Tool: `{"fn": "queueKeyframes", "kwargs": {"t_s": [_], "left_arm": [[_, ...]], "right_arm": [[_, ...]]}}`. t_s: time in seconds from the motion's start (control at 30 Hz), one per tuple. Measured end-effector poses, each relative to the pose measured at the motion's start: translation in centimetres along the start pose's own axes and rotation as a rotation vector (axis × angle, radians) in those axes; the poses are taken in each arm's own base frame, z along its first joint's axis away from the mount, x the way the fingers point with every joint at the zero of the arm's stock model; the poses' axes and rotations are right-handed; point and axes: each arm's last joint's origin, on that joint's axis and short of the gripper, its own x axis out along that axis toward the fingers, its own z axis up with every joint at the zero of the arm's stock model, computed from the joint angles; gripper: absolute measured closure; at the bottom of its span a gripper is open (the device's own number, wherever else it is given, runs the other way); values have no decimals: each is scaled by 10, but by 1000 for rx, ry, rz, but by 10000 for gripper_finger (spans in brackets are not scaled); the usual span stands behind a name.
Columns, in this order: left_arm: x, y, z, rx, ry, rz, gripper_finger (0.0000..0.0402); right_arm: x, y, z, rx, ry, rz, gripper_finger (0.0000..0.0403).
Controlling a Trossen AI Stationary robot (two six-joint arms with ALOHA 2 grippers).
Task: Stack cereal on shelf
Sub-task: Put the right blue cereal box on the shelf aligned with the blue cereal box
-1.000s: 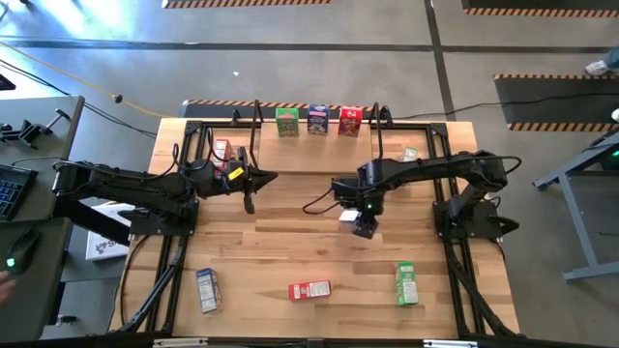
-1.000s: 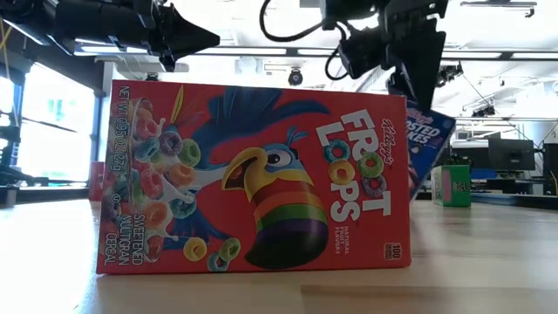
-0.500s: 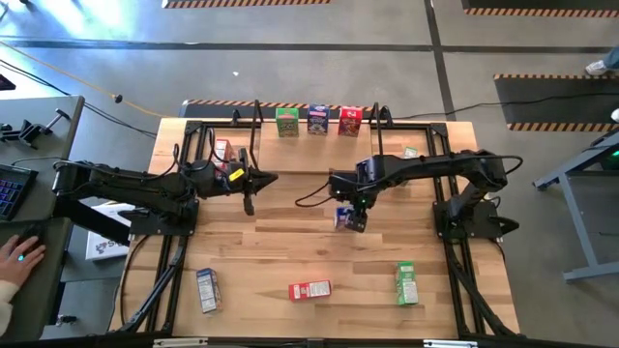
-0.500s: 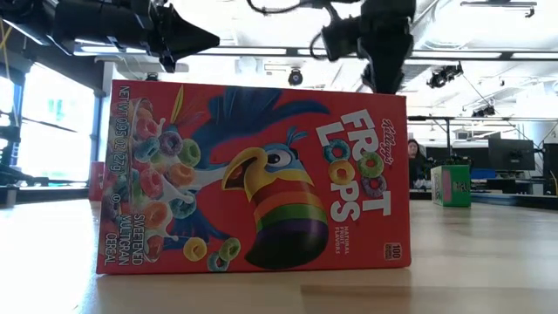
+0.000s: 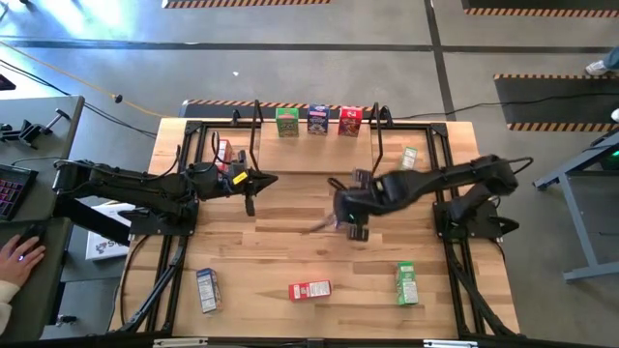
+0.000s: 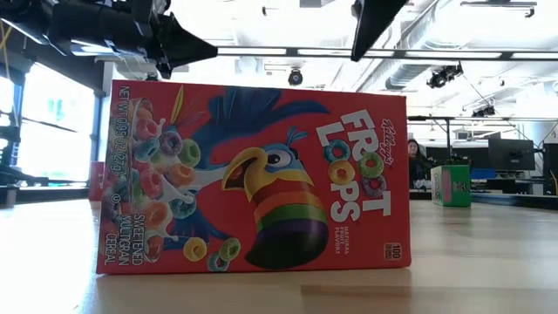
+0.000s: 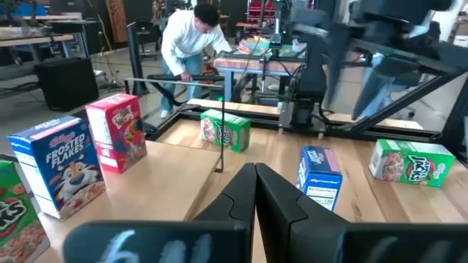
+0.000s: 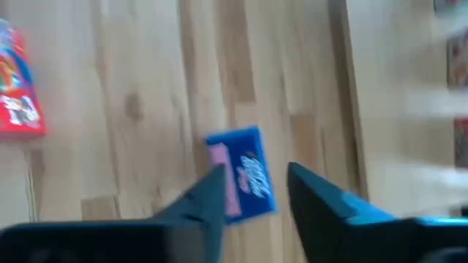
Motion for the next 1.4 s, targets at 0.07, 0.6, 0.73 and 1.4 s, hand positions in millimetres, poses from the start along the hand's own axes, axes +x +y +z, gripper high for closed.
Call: {"fn": "queueKeyframes", "kwargs": {"t_s": [0.07, 0.6, 0.73, 1.4], "left_arm": [[0, 0, 0, 0, -4, -4, 401], [0, 0, 0, -27, -4, 2, 401], [0, 0, 0, -26, -1, 2, 401], [0, 0, 0, -24, 1, -1, 401]], "right_arm": [[1, 10, -11, -8, -82, -6, 335], [29, 26, -77, 168, -636, 120, 373], [16, 24, -72, 143, -578, 110, 338], [47, 10, -21, 17, 48, 5, 91]]}}
